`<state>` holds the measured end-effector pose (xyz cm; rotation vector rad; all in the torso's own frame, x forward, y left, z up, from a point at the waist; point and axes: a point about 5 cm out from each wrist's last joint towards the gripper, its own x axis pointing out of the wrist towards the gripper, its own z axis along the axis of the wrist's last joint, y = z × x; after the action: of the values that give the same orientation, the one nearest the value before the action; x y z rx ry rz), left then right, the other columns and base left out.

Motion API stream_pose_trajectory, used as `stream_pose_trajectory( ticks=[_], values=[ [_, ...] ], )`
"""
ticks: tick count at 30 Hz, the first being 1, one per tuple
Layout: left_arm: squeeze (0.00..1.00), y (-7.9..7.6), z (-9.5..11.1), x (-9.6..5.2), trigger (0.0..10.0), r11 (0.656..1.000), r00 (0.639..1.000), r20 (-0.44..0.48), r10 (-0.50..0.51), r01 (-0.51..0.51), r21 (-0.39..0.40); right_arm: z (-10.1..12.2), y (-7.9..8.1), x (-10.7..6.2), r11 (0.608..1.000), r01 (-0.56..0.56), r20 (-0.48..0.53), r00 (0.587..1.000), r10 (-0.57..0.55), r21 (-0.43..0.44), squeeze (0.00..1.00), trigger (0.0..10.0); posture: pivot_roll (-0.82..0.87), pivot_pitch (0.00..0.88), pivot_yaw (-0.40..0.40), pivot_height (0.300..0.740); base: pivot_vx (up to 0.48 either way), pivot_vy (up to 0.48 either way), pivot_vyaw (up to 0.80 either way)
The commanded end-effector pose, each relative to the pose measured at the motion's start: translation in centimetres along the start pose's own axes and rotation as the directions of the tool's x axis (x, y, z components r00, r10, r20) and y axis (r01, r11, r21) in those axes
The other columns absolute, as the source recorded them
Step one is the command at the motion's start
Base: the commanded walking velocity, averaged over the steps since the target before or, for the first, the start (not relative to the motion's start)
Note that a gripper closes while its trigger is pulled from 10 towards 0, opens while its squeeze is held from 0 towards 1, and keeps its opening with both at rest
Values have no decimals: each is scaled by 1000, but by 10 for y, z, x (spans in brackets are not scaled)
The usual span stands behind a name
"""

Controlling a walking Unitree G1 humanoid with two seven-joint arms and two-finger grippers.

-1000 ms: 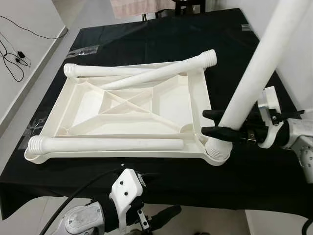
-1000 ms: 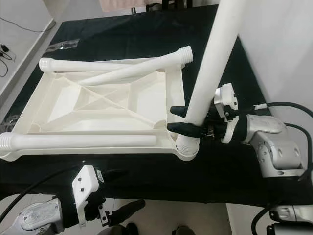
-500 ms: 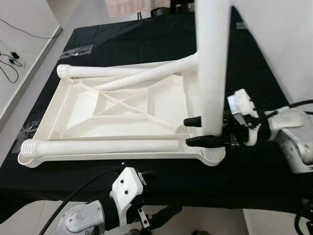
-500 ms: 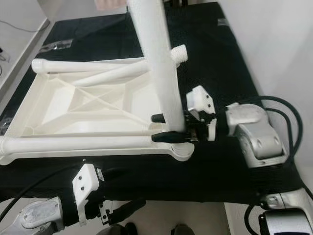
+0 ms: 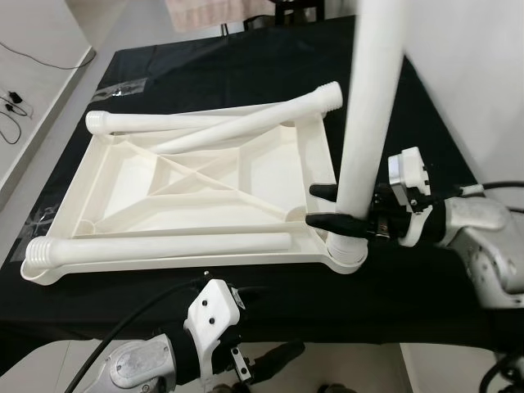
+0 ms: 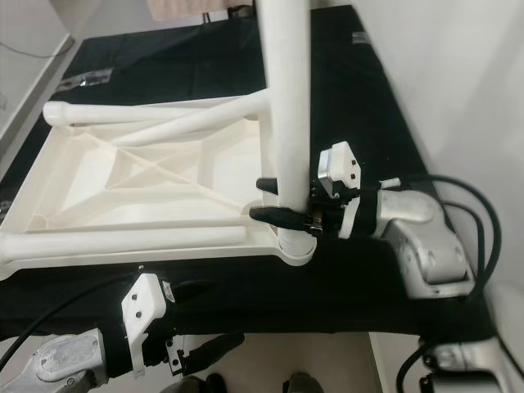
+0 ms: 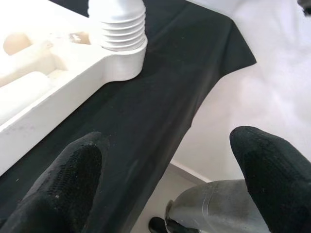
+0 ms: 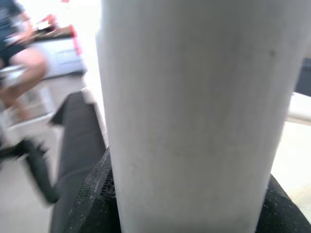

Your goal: Building children table

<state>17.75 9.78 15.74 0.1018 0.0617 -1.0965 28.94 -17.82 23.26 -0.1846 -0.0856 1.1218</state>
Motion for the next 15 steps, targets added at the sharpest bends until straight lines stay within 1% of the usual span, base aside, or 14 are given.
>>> stream_pose_trajectory(
  ticks=[1,2,3,4,5,6,7,8,9,10,12,13,14,15],
  values=[
    [0,-1,-6,-3,10000,1000,999,-33,-3,3,-12,-20,7,5,996,16,-54,998,-11,87,0,10000,-36,250,92,740,0,0,0],
    [0,-1,-6,-3,10000,1000,999,-33,-3,3,-12,-20,7,5,996,16,-54,998,-11,87,0,10000,-36,250,92,740,0,0,0],
    [0,-1,-6,-4,10000,1000,999,-33,-2,2,-12,-27,13,5,985,128,-41,991,-124,113,0,10000,-38,247,87,740,0,0,0],
    [0,0,-7,-4,10000,1000,999,-34,-1,0,-11,-35,19,4,954,267,-28,964,-266,132,0,10000,-41,242,91,740,0,0,0],
    [0,0,-7,-4,10000,1000,999,-34,-1,0,-11,-35,19,4,954,267,-28,964,-266,132,0,10000,-41,242,91,740,0,0,0],
    [0,0,-7,-5,10000,1000,999,-34,1,-1,-10,-40,25,3,923,362,-23,932,-362,130,0,10000,-42,241,93,740,0,0,0],
    [0,0,-7,-5,10000,1000,999,-34,1,-1,-10,-40,25,3,923,362,-23,932,-362,130,0,10000,-42,241,93,740,0,0,0],
    [0,0,-7,-5,10000,1000,999,-34,2,-3,-10,-45,31,0,891,445,-29,896,-444,90,0,10000,-43,241,94,740,0,0,0],
    [0,0,-7,-5,10000,1000,999,-34,2,-3,-10,-45,31,0,891,445,-29,896,-444,90,0,10000,-43,241,94,740,0,0,0],
    [0,1,-8,-5,10000,1000,999,-36,2,-2,-9,-53,36,-2,860,508,-50,861,-506,51,0,10000,-48,231,104,740,0,0,0],
    [0,1,-8,-5,10000,1000,999,-36,2,-2,-9,-53,36,-2,860,508,-50,861,-506,51,0,10000,-48,231,104,740,0,0,0],
    [0,2,-8,-6,10000,1000,999,-39,-1,1,-8,-61,39,-4,831,555,-71,831,-552,27,0,10000,-46,225,109,740,0,0,0],
    [0,2,-9,-6,10000,1000,999,-42,-6,5,-5,-65,38,-6,789,614,-84,787,-611,18,0,10000,-45,220,112,740,0,0,0],
    [0,2,-9,-6,10000,1000,999,-42,-6,5,-5,-65,38,-6,789,614,-84,787,-611,18,0,10000,-45,220,112,740,0,0,0]
  ],
)
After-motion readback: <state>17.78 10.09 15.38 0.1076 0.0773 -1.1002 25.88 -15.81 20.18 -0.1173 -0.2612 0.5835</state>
